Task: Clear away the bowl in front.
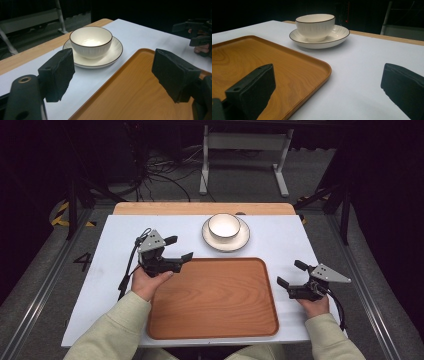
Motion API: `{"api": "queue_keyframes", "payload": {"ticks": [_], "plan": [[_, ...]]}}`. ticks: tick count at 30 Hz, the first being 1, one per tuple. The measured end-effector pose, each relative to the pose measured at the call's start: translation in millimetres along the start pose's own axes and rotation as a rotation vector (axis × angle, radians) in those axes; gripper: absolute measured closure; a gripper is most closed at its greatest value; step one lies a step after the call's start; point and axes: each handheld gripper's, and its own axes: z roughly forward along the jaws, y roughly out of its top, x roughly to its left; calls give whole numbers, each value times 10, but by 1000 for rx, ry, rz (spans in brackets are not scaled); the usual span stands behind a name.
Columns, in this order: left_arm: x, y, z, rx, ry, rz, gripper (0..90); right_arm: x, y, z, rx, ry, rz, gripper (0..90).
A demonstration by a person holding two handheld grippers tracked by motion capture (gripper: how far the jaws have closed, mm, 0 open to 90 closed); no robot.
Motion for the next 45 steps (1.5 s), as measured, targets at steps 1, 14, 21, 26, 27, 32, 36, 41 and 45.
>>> {"api": "queue_keyframes", "payload": {"ticks": [1,14,21,26,27,32,36,41,45], "plan": [[-6,17,24,5,-5,-2,195,-1,0,-1,0,0,-1,2],[-15,205,388,25,-55,27,193,0,-1,2,2,-3,3,2],[-45,307,570,40,-94,42,190,-4,-2,-1,3,-3,6,2],[-49,382,687,45,-100,59,190,-3,-2,-1,3,-6,5,2],[-50,395,709,49,-104,54,190,-3,-2,-1,2,-6,4,2],[-27,448,817,65,-101,61,191,-2,-2,-1,3,-9,3,2],[5,487,888,79,-97,68,190,-3,-2,-2,2,-9,4,2],[48,524,940,67,-102,43,187,-2,-2,-1,3,-9,2,2],[78,561,991,82,-95,45,192,4,-3,0,9,-8,3,2]]}}
